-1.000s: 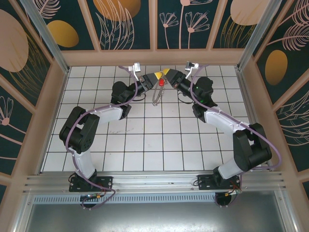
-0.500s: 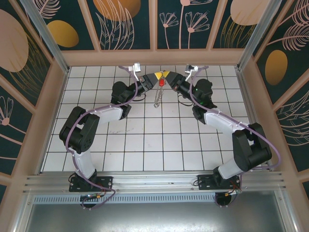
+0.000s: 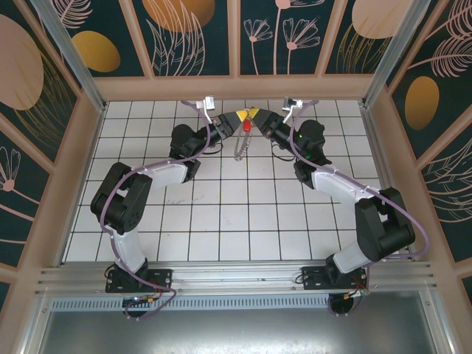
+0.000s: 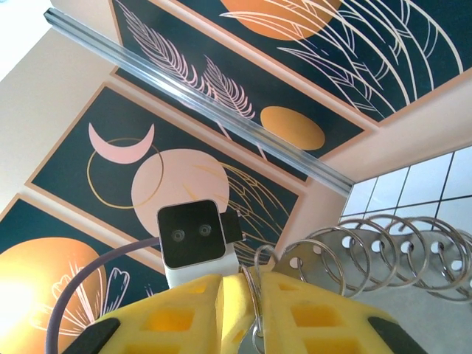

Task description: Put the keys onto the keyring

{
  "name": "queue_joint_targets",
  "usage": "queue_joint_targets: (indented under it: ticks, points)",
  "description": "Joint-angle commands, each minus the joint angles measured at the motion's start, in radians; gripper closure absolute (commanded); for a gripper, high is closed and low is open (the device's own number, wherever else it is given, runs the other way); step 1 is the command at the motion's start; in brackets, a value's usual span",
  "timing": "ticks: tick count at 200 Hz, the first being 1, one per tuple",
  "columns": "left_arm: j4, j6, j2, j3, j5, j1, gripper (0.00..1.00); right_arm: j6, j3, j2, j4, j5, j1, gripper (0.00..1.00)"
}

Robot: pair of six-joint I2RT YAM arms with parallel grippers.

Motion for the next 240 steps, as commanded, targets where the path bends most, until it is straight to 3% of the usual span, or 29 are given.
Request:
queue_joint_targets:
  ticks: [1, 29, 79, 123, 174, 219, 240]
  points:
    - [0.059, 0.018, -0.024, -0.004, 0.005, -0.003, 1.00, -0.009, 0.045, 0.010, 0.037, -0.023, 0.013, 0.80]
    - [0.059, 0.018, -0.024, -0.003, 0.006, -0.004, 1.00, -0.009, 0.053, 0.018, 0.028, -0.028, 0.015, 0.84]
    - [0.059, 0.018, -0.022, -0.001, 0.007, -0.005, 1.00, -0.012, 0.050, 0.024, 0.023, -0.031, 0.020, 0.81]
    - [0.058, 0.019, -0.024, -0.001, 0.006, -0.005, 1.00, -0.022, 0.057, 0.030, 0.008, -0.034, 0.018, 1.00]
    - [0.032, 0.037, -0.033, 0.004, 0.014, -0.004, 1.00, -0.067, 0.071, 0.023, -0.034, -0.085, -0.019, 1.00]
    - [-0.052, 0.094, -0.057, 0.016, 0.006, 0.000, 0.78, -0.117, 0.086, 0.005, -0.093, -0.183, -0.101, 1.00]
    - [-0.079, 0.114, -0.070, 0.017, 0.000, 0.005, 0.73, -0.114, 0.074, -0.005, -0.091, -0.209, -0.134, 1.00]
